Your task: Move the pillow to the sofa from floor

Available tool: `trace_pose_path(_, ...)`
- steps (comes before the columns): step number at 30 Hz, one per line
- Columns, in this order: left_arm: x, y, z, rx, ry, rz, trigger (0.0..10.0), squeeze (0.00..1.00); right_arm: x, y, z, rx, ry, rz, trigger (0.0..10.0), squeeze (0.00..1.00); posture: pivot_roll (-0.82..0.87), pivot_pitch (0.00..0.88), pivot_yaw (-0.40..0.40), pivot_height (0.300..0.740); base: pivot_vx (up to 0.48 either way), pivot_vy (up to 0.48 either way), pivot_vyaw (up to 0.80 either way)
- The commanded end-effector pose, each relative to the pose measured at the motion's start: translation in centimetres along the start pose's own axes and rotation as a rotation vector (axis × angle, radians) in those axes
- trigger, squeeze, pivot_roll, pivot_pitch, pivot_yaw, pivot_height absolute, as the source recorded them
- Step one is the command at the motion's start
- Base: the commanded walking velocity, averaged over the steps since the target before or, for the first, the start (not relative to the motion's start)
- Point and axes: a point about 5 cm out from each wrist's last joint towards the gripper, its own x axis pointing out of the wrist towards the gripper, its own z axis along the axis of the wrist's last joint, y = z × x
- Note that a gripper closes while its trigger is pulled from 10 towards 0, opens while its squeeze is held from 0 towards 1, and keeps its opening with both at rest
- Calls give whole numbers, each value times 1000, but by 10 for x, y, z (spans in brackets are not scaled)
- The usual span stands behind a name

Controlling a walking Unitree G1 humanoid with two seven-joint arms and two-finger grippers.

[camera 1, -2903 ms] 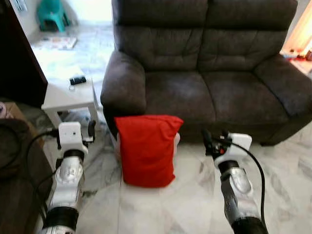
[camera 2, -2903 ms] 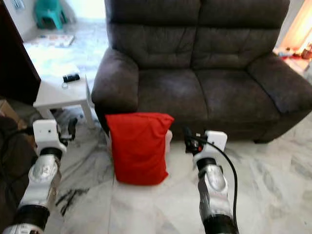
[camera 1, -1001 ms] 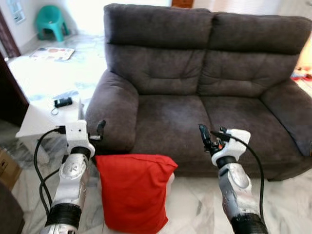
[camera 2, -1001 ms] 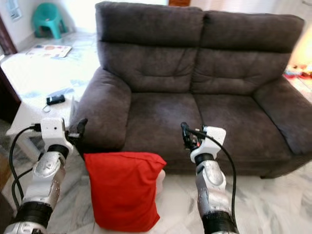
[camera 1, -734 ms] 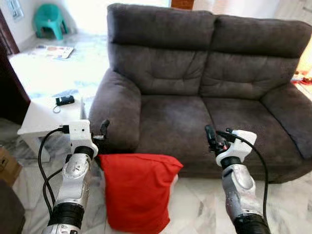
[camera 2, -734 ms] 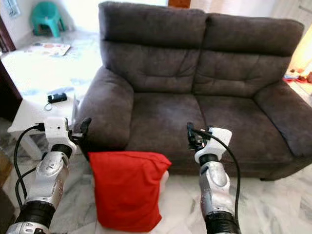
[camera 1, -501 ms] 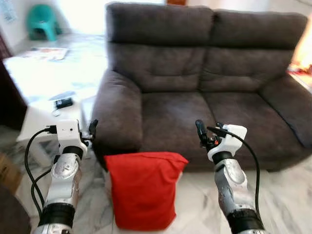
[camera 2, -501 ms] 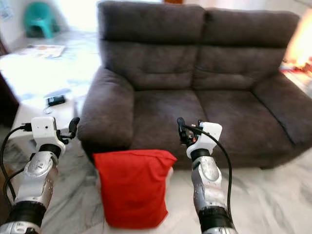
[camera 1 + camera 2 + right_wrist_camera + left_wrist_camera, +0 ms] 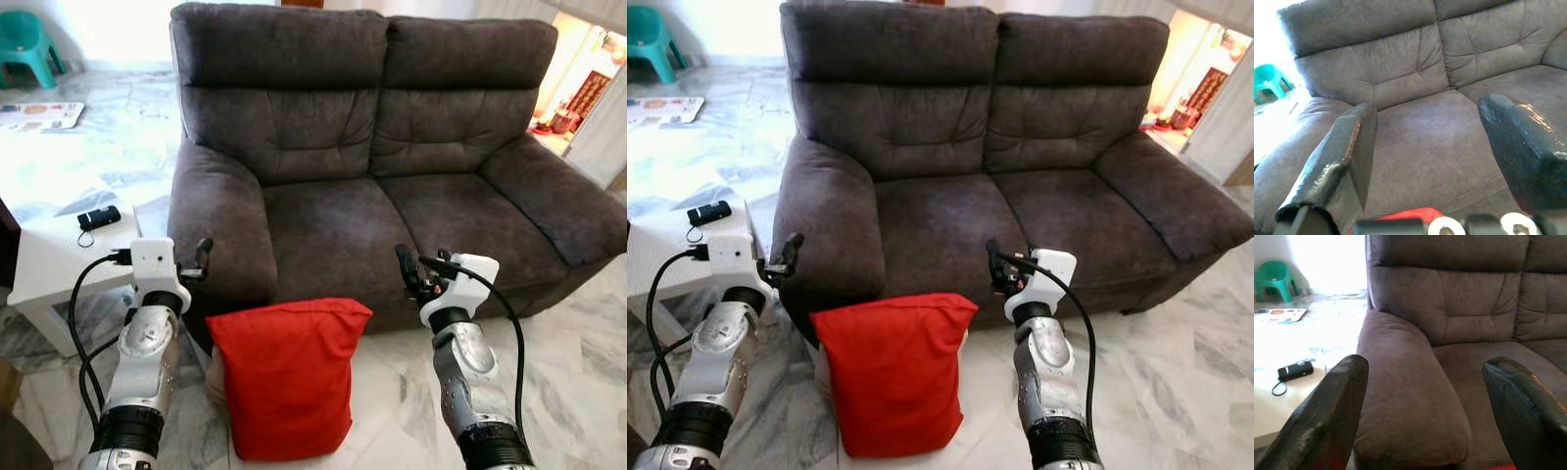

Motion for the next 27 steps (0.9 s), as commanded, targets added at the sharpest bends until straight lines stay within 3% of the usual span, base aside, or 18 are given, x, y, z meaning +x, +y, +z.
trace_pose_path(1, 2, -5, 4, -8, -12, -6, 10000, 0, -1, -6, 1, -6, 0, -10, 10000, 0, -6, 0, -72, 740, 0, 0, 0)
trace_pose_path(5, 2, -5, 4, -14, -6, 2, 10000, 0, -2, -4, -1, -28, 6, 12, 10000, 0, -8, 0, -72, 740, 0, 0, 0)
trace_pose_path(11, 2, -1, 4, -13, -7, 23, 10000, 0, -2, -2, 0, -25, -1, 42, 10000, 0, -4, 0, -74, 740, 0, 0, 615)
trace_pose_path(24, 2, -1, 4, -15, -9, 24, 10000, 0, -2, 1, 1, -30, 4, 64, 10000, 0, -2, 0, -76, 740, 283, 0, 0)
trace_pose_path(27, 2, -1, 5, -14, -12, 24, 10000, 0, -2, 3, 0, -44, 7, 85, 10000, 0, -1, 0, -76, 740, 295, 0, 646)
